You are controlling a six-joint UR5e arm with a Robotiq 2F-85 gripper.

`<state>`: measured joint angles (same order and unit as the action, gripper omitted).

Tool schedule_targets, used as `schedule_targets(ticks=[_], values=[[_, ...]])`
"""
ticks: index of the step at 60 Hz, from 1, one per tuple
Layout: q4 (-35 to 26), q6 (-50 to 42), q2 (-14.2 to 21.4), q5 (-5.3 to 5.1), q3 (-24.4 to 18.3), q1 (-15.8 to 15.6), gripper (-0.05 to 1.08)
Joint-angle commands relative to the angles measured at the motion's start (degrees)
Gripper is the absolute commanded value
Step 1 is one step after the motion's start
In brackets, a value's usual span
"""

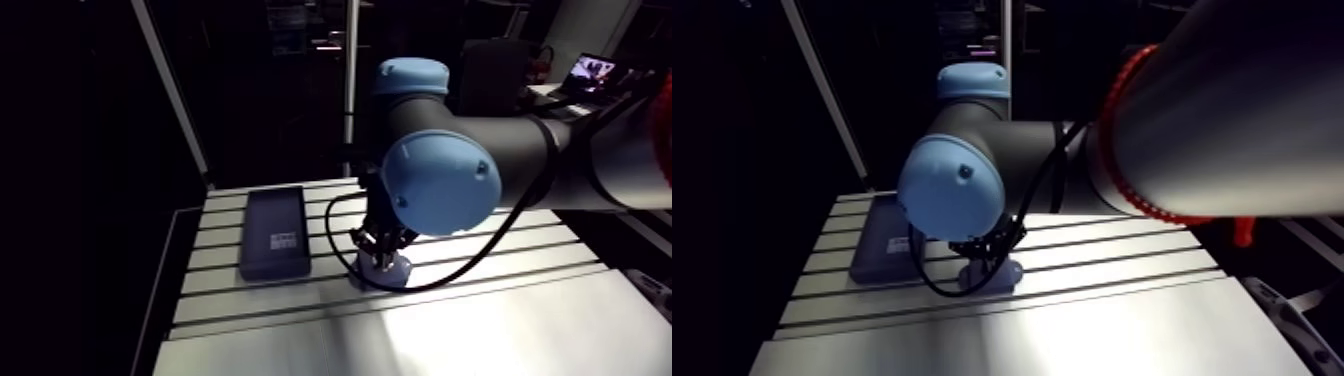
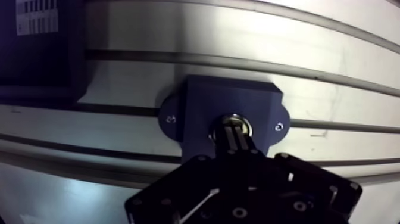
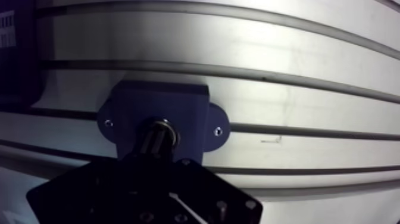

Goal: Pick up the bearing and press it into the housing until flush.

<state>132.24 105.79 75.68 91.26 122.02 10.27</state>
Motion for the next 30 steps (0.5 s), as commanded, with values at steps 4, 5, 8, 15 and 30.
schedule_targets(ticks=[4, 5, 8, 15, 30], values=[[0.0, 0.3, -0.1, 0.01, 0.1, 0.0, 1.08], [0.0, 0.3, -0.1, 0.01, 0.1, 0.0, 1.08], [0.0, 0.3, -0.1, 0.01, 0.1, 0.0, 1.08], [0.0, 0.3, -0.1, 0.01, 0.1, 0.0, 1.08], [0.0, 0.3, -0.3, 0.10, 0.0, 0.0, 1.08]])
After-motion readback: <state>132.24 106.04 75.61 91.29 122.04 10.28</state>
